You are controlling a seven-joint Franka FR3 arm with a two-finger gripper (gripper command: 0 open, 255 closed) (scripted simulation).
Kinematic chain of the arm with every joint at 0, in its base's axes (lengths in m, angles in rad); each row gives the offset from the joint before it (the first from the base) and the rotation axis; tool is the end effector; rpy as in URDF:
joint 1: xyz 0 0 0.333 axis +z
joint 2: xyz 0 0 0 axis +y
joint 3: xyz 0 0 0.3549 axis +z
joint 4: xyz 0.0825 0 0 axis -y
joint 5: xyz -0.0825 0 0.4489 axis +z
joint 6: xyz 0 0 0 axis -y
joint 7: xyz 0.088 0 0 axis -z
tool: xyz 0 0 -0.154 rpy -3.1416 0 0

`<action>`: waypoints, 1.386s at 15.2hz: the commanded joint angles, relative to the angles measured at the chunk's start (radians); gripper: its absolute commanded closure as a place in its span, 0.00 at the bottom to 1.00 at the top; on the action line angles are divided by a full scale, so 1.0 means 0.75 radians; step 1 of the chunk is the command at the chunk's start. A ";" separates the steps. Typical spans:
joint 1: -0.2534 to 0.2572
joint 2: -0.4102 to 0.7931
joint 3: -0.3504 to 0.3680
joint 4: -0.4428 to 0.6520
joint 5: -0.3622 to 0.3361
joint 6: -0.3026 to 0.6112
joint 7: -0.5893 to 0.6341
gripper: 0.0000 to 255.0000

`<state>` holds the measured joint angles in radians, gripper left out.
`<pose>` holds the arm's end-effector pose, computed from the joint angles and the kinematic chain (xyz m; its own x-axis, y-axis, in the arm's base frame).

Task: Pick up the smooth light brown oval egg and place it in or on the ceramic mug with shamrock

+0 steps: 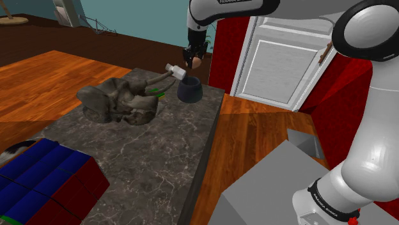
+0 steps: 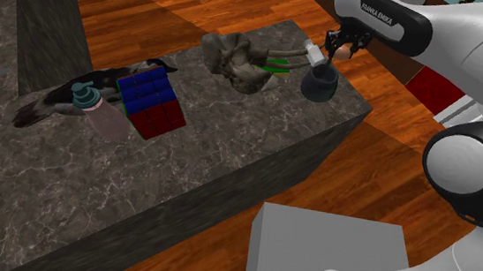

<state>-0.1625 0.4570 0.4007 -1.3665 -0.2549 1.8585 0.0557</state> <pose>0.7714 0.1035 0.4533 0.9763 0.2038 0.0734 0.1986 -0.9774 0.0718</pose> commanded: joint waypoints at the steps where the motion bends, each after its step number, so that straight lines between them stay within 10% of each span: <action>1: -0.005 0.002 -0.002 -0.032 -0.002 0.034 0.001 1.00; 17: -0.013 0.025 -0.011 -0.154 -0.020 0.176 0.023 1.00; 18: -0.013 0.025 -0.011 -0.155 -0.020 0.177 0.022 0.00; 21: -0.011 0.027 -0.011 -0.151 -0.020 0.175 0.024 0.00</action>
<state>-0.1715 0.4765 0.3925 -1.4807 -0.2701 1.9896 0.0736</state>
